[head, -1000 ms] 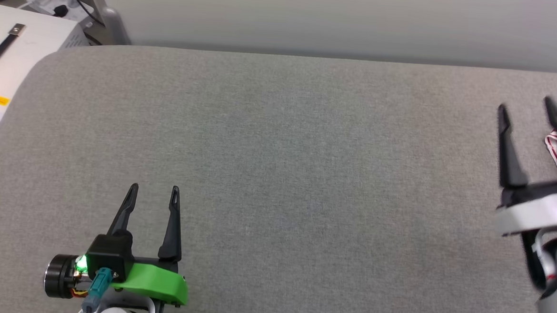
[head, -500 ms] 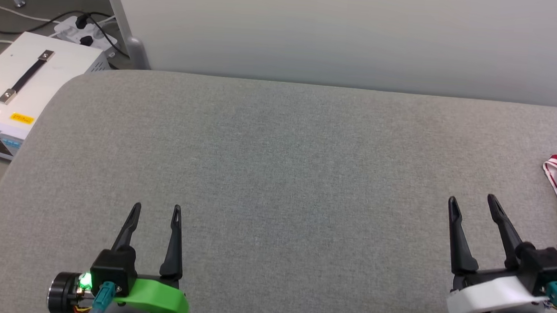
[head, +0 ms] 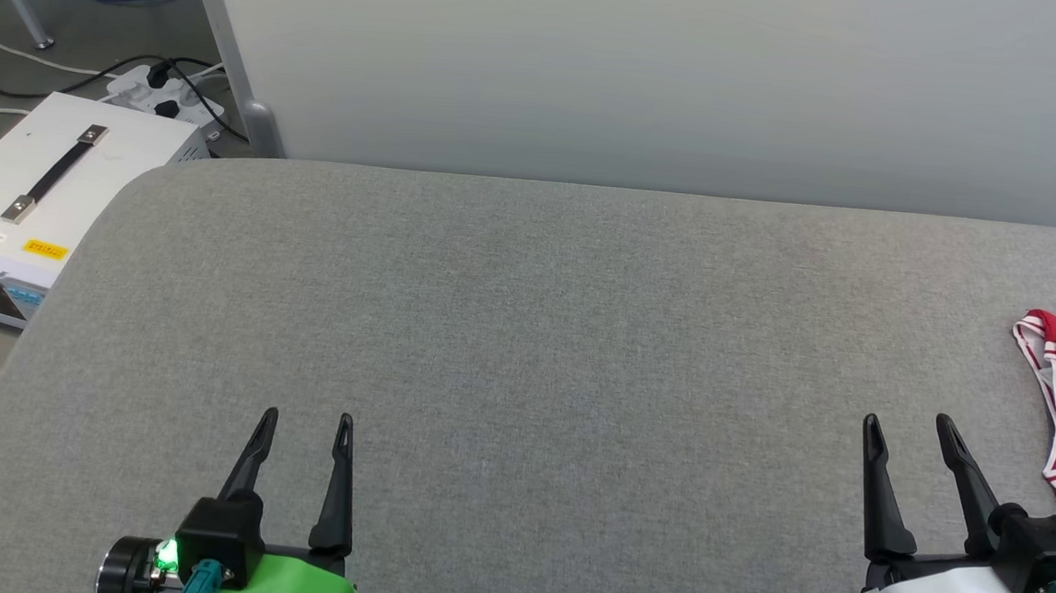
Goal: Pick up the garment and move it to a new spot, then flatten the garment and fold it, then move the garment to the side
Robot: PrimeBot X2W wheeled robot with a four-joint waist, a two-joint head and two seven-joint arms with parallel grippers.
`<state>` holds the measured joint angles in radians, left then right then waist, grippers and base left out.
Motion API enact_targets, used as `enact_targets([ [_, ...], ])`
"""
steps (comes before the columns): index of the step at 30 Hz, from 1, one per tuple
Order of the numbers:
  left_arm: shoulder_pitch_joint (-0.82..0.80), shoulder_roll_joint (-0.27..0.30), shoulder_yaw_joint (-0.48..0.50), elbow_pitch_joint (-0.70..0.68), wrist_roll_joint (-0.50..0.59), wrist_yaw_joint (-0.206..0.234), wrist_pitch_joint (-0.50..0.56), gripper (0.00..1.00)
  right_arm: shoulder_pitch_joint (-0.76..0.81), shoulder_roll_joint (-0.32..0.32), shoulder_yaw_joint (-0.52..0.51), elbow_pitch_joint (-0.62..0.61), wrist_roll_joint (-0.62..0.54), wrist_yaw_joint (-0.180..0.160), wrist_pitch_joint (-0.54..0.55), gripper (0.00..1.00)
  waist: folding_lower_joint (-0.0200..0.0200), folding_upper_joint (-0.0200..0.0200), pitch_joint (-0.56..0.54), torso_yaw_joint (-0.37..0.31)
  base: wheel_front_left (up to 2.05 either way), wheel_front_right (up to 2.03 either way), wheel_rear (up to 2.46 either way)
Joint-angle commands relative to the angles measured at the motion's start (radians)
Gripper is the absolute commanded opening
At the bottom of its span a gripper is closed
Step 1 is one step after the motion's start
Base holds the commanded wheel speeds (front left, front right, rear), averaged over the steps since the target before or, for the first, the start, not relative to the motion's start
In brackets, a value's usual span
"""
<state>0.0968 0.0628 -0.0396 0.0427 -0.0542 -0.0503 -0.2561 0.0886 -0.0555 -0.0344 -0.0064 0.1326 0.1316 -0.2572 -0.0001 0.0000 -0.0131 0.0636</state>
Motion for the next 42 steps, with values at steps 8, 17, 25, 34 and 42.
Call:
enact_targets([
  [8,0.019,-0.006,0.001,-0.008,-0.012,-0.012,-0.006,1.00,0.023,0.004,0.003,0.009,0.010,-0.001,-0.005,1.00,0.0001,0.0000,0.001,-0.001,0.00,0.00,0.00],
  [17,0.005,-0.001,0.003,-0.002,0.000,-0.007,0.002,0.00,0.013,0.004,0.004,0.011,0.005,0.000,0.001,0.00,0.0001,0.0000,0.003,-0.002,0.00,0.00,0.00],
  [25,-0.001,-0.001,0.005,-0.004,0.003,-0.004,0.015,0.00,0.007,0.004,0.006,0.011,-0.002,0.000,0.014,0.00,0.0001,0.0000,0.003,-0.005,0.00,0.00,0.00],
  [34,-0.008,-0.002,0.008,-0.007,0.007,0.000,0.033,0.00,0.000,0.004,0.008,0.011,-0.011,0.000,0.032,0.00,0.0001,0.0000,0.004,-0.009,0.00,0.00,0.00],
  [42,-0.014,-0.003,0.010,-0.009,0.010,0.004,0.049,0.00,-0.006,0.004,0.010,0.010,-0.020,0.000,0.048,0.00,0.0001,0.0000,0.005,-0.013,0.00,0.00,0.00],
])
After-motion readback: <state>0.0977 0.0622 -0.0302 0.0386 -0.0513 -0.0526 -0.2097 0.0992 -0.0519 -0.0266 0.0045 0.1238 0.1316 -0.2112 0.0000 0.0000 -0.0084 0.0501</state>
